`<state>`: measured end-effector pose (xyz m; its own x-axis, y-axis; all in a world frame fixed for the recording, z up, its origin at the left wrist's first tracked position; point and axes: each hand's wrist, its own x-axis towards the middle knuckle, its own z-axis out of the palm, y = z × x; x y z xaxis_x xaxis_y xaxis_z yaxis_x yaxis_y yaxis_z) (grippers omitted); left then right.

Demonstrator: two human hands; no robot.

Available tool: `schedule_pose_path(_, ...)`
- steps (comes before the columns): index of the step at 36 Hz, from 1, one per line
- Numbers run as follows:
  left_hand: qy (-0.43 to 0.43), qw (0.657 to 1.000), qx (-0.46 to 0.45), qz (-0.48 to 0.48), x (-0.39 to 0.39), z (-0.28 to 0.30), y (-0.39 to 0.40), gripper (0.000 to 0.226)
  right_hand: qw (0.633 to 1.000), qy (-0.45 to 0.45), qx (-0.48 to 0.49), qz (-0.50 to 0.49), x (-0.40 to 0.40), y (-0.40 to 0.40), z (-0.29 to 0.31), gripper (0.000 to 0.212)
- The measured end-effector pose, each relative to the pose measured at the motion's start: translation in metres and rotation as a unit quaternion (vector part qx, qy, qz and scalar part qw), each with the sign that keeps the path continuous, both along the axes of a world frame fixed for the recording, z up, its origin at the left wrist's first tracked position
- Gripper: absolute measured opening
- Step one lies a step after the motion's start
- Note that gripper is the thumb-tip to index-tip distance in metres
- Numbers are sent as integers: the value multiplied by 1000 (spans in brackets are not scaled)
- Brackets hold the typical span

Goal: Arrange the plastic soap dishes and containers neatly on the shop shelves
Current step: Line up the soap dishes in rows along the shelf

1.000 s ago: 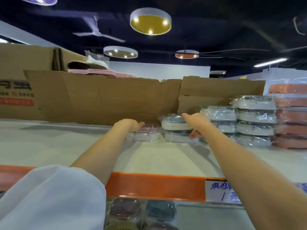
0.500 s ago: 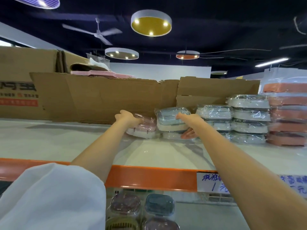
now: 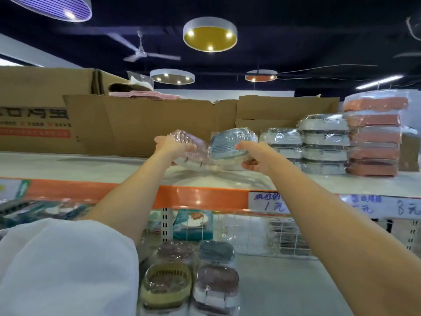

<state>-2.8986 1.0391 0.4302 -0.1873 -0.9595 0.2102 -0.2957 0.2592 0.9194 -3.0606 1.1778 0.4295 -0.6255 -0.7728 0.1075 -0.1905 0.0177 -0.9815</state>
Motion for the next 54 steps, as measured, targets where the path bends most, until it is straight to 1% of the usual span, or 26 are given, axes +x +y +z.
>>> schedule_pose_path(3, 49, 999, -14, 1, 13, -6, 15, 104, 999, -18, -27, 14, 13, 17, -2, 18)
schedule_pose_path(7, 115, 993, 9, 16, 31, -13, 29, 109, 997, -31, -59, 23, 32, 38, -3, 18)
schedule_pose_path(9, 125, 992, 11, 7, 42, -15, 32, 118, 997, -34, -68, 26, 40, 51, -5, 18)
schedule_pose_path(11, 127, 992, 7, 4, 49, -20, 22, 136, 996, -47, -77, 27, 48, 63, -7, 16)
schedule_pose_path(12, 130, 992, 6, 3, 52, -21, 15, 141, 995, -55, -81, 28, 51, 69, -8, 17)
schedule_pose_path(13, 131, 991, 1, -3, 59, -18, 27, 141, 994, -64, -83, 30, 54, 76, -8, 19)
schedule_pose_path(15, 148, 989, 2, -18, 72, -12, 56, 127, 992, -79, -87, 35, 61, 87, -9, 16)
schedule_pose_path(18, 154, 987, 20, -51, 85, -12, 80, 90, 993, -73, -88, 33, 69, 100, -17, 17)
schedule_pose_path(19, 149, 987, 24, -53, 89, -15, 85, 84, 993, -70, -87, 32, 72, 105, -21, 19)
schedule_pose_path(22, 147, 987, 24, -65, 101, -27, 96, 79, 993, -77, -77, 33, 82, 116, -33, 22)
schedule_pose_path(25, 146, 984, 45, -93, 118, -42, 106, 85, 993, -89, -67, 44, 95, 127, -45, 23)
schedule_pose_path(28, 148, 980, 42, -125, 140, -61, 114, 56, 992, -98, -64, 51, 110, 137, -57, 20)
schedule_pose_path(31, 134, 978, 53, -149, 161, -80, 122, 70, 992, -103, -44, 61, 123, 146, -72, 24)
schedule_pose_path(32, 141, 975, 56, -160, 167, -86, 125, 68, 992, -103, -38, 64, 126, 149, -78, 28)
schedule_pose_path(34, 152, 972, 66, -167, 176, -97, 132, 54, 992, -105, -28, 63, 131, 155, -89, 29)
schedule_pose_path(36, 141, 973, 74, -165, 182, -108, 140, 38, 992, -114, -22, 58, 135, 162, -99, 22)
schedule_pose_path(37, 127, 976, 74, -161, 184, -115, 142, 39, 992, -116, -19, 56, 136, 165, -104, 19)
schedule_pose_path(40, 99, 981, 83, -147, 189, -133, 146, 54, 992, -112, -12, 53, 138, 175, -121, 13)
schedule_pose_path(42, 87, 981, 90, -145, 188, -145, 151, 53, 993, -109, 1, 49, 138, 181, -132, 14)
schedule_pose_path(45, 73, 978, 109, -162, 180, -161, 165, 45, 993, -106, 24, 35, 133, 190, -147, 17)
schedule_pose_path(46, 70, 977, 115, -165, 177, -166, 169, 49, 993, -106, 30, 34, 131, 192, -152, 16)
schedule_pose_path(47, 61, 976, 120, -169, 173, -171, 171, 62, 993, -105, 35, 35, 126, 195, -157, 16)
schedule_pose_path(48, 51, 975, 131, -173, 167, -175, 172, 81, 993, -104, 39, 37, 122, 198, -163, 15)
schedule_pose_path(49, 42, 974, 140, -176, 161, -180, 173, 91, 993, -104, 43, 37, 117, 200, -168, 15)
schedule_pose_path(52, 29, 976, 142, -163, 134, -194, 174, 73, 991, -119, 50, 19, 97, 207, -183, 16)
schedule_pose_path(54, 32, 976, 145, -160, 111, -203, 175, 72, 990, -125, 58, 8, 80, 211, -193, 18)
